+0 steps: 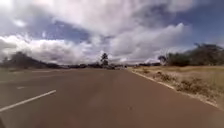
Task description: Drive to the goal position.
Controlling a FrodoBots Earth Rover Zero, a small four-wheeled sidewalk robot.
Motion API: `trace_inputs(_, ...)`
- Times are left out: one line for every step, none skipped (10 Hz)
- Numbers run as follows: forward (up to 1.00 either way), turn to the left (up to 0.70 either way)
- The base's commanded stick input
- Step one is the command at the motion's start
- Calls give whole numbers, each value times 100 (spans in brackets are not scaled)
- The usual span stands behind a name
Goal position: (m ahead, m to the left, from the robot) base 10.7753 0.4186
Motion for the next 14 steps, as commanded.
trace_inputs(70,0)
trace_inputs(70,0)
trace_inputs(70,0)
trace_inputs(70,0)
trace_inputs(70,0)
trace_inputs(70,0)
trace_inputs(70,0)
trace_inputs(70,0)
trace_inputs(70,0)
trace_inputs(70,0)
trace_inputs(70,0)
trace_inputs(70,-7)
trace_inputs(70,-27)
trace_inputs(70,-35)
